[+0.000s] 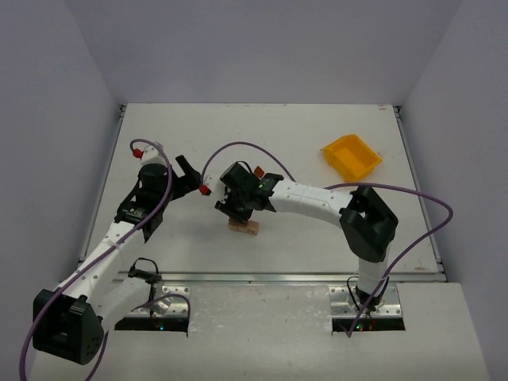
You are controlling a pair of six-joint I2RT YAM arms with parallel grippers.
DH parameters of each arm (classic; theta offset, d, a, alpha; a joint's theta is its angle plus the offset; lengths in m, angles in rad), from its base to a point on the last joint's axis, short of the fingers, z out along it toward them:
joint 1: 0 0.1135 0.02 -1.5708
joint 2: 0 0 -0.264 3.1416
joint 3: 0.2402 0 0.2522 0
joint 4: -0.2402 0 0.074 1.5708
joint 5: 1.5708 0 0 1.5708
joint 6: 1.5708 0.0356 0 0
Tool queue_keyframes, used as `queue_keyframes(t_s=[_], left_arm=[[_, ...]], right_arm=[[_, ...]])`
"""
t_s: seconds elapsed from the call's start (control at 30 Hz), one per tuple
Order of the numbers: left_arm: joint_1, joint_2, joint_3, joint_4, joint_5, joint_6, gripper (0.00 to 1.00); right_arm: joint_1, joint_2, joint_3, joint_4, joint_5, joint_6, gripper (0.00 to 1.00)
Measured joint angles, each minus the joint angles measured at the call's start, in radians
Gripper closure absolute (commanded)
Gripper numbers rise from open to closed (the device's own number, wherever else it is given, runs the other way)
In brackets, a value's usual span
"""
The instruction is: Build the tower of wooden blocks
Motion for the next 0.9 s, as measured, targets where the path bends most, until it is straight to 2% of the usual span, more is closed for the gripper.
queue_keyframes(t_s=[0.9], left_arm=[[0.000, -0.016, 0.000, 0.000, 0.000, 0.000, 0.00]], right_arm=[[0.001, 0.011, -0.023, 0.027, 0.035, 0.051, 0.94]])
